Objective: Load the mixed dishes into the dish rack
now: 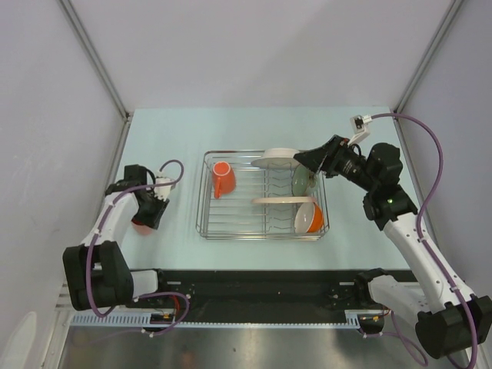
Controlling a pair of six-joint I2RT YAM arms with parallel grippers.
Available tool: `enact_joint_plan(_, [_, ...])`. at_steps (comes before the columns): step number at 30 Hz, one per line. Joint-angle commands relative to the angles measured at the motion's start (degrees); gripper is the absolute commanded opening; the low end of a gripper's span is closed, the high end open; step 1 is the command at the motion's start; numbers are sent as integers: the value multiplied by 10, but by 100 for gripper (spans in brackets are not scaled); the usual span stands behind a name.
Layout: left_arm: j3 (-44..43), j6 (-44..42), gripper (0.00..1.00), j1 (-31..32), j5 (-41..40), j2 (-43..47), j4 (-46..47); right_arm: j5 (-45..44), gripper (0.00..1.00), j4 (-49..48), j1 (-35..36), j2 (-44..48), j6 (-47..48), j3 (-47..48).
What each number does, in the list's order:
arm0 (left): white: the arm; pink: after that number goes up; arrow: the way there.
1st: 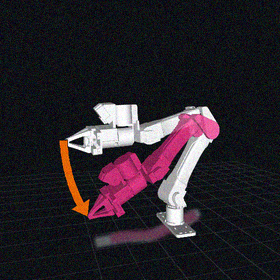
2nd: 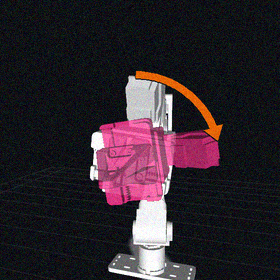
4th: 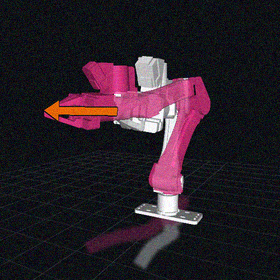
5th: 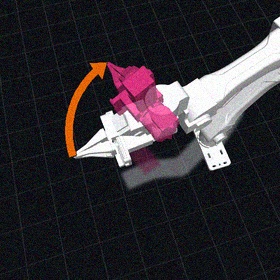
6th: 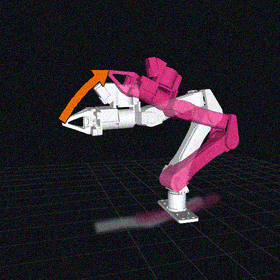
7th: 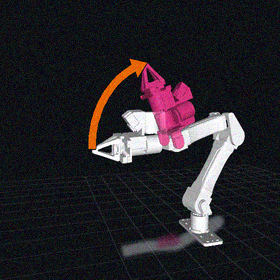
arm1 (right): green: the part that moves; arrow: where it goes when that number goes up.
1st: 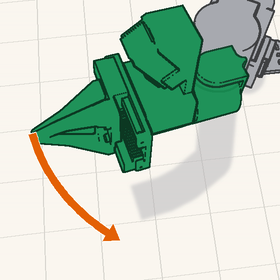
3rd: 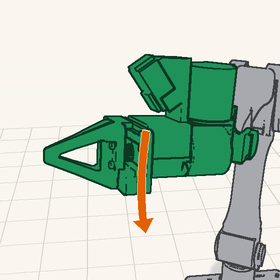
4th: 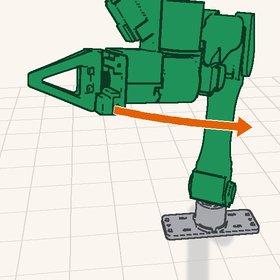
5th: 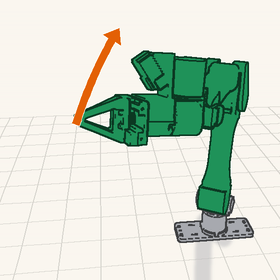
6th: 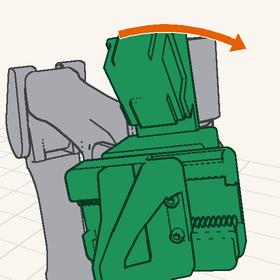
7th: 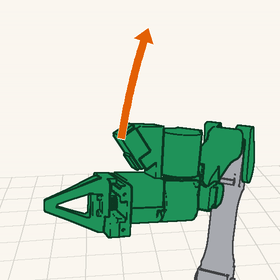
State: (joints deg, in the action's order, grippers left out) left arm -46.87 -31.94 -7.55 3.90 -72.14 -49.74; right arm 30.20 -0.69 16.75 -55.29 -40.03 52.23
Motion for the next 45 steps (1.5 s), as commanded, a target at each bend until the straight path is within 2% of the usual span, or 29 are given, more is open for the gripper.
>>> enact_joint_plan(1, [-9, -9, 16, -4, -2, 2, 40, -1, 66, -20, 3, -3, -7, 0])
enact_joint_plan(3, [-35, -5, 0, -4, 6, 9, 30, 1, 64, -29, 4, -5, -11, 0])
enact_joint_plan(6, [-101, 4, 0, -3, 40, 18, -3, 9, 60, -49, 8, -8, -19, 1])
enact_joint_plan(8, [-153, 22, 1, -4, 107, 13, -41, 19, 60, -72, 15, -11, -22, 1])
enact_joint_plan(10, [-253, 41, 0, 5, 172, -3, -76, 28, 61, -93, 31, -22, -24, 2])
enact_joint_plan(11, [-290, 62, 0, 12, 239, -28, -107, 31, 61, -112, 36, -25, -30, 1])
enact_joint_plan(12, [-365, 71, 0, 31, 272, -40, -123, 36, 63, -121, 42, -32, -35, 0])
enact_joint_plan(13, [-399, 82, 0, 42, 303, -51, -135, 43, 67, -130, 55, -36, -40, 0])
enact_joint_plan(14, [-432, 104, 0, 56, 366, -72, -149, 49, 70, -150, 60, -49, -57, 1])
enact_joint_plan(15, [-486, 114, 0, 90, 394, -81, -151, 55, 74, -163, 65, -56, -67, 0])
enact_joint_plan(16, [-508, 129, 0, 106, 420, -90, -149, 76, 84, -181, 78, -66, -79, 0])
enact_joint_plan(17, [-525, 164, 0, 119, 447, -99, -128, 87, 89, -227, 83, -86, -96, 0])
enact_joint_plan(18, [-544, 186, 0, 144, 503, -102, -108, 100, 100, -254, 87, -96, -128, 0])
enact_joint_plan(19, [-547, 242, 0, 153, 528, -103, -83, 118, 100, -305, 97, -105, -144, 0])
enact_joint_plan(22, [-532, 352, 0, 176, 637, -103, 61, 139, 100, -372, 115, -119, -156, 1])
enact_joint_plan(23, [-528, 424, 0, 179, 662, -106, 99, 142, 100, -373, 120, -118, -152, 1])
enact_joint_plan(25, [-499, 497, 0, 184, 738, -109, 223, 132, 100, -360, 120, -107, -136, 0])
enact_joint_plan(26, [-479, 606, 0, 184, 757, -107, 360, 126, 100, -351, 119, -104, -138, 0])
enact_joint_plan(28, [-383, 747, 0, 184, 790, -90, 560, 113, 100, -372, 114, -104, -179, 0])
enact_joint_plan(29, [-350, 882, 0, 184, 792, -85, 767, 104, 100, -381, 111, -106, -201, 0])
enact_joint_plan(31, [-295, 991, 0, 187, 793, -86, 913, 80, 100, -432, 111, -126, -276, -2])
enact_joint_plan(32, [-292, 996, 0, 189, 794, -89, 950, 76, 100, -459, 112, -137, -303, -8])
enact_joint_plan(34, [-290, 989, 0, 193, 792, -91, 954, 66, 100, -525, 118, -172, -356, -11])
enact_joint_plan(36, [-286, 980, 0, 195, 792, -89, 962, 60, 100, -551, 122, -195, -406, -11])
enact_joint_plan(42, [-311, 908, 0, 196, 797, -82, 885, 58, 100, -533, 133, -228, -417, -12])
enact_joint_plan(45, [-310, 873, 0, 197, 792, -80, 841, 48, 100, -554, 135, -228, -427, -11])
